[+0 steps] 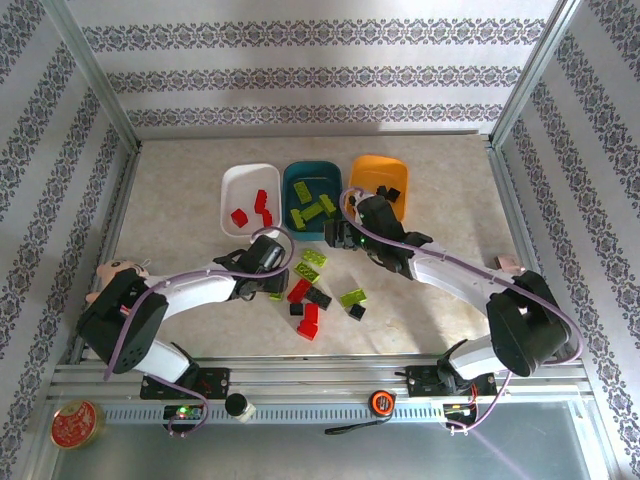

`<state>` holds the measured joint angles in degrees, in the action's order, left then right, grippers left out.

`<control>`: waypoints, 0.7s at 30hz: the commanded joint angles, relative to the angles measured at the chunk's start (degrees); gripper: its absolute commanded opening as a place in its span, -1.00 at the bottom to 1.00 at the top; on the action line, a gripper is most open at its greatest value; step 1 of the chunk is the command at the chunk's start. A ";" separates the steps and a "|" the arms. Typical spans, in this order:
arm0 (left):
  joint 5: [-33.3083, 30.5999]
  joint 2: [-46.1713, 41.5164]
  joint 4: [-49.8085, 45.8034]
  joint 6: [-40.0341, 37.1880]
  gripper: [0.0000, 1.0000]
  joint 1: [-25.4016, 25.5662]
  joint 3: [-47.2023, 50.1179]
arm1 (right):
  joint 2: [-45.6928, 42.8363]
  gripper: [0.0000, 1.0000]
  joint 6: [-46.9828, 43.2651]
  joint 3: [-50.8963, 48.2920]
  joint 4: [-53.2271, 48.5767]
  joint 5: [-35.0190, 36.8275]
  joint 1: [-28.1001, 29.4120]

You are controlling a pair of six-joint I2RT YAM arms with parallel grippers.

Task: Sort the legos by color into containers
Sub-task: Pick up the lego from the center of the table, then place the lego in the container.

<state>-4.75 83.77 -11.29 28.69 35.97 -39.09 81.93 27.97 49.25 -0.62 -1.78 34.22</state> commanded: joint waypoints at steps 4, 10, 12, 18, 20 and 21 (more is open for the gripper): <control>-2.27 -6.23 -2.15 -1.29 0.23 -4.07 -7.33 | -2.80 0.49 0.97 -1.30 0.79 0.55 -0.47; -1.58 -0.54 -0.70 -1.25 0.25 -12.05 -16.26 | -3.99 0.49 1.09 -2.74 0.62 0.73 -0.56; -1.10 2.60 0.27 -1.01 0.26 -13.94 -18.30 | -4.53 0.49 1.09 -3.26 0.62 0.73 -0.55; -1.37 11.77 0.06 -1.57 0.28 -18.78 -26.43 | -7.21 0.49 1.08 -5.06 -0.44 1.03 -0.56; -1.22 14.16 -0.39 -1.44 0.29 -20.38 -28.38 | -8.54 0.50 1.13 -5.89 -0.78 1.39 -0.55; -0.99 14.96 -0.62 -1.30 0.33 -21.08 -29.18 | -9.03 0.50 1.05 -6.22 -1.07 1.54 -0.61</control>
<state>-5.82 97.47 -11.14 28.42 16.86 -65.36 75.05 28.42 44.27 -1.13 -1.72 34.22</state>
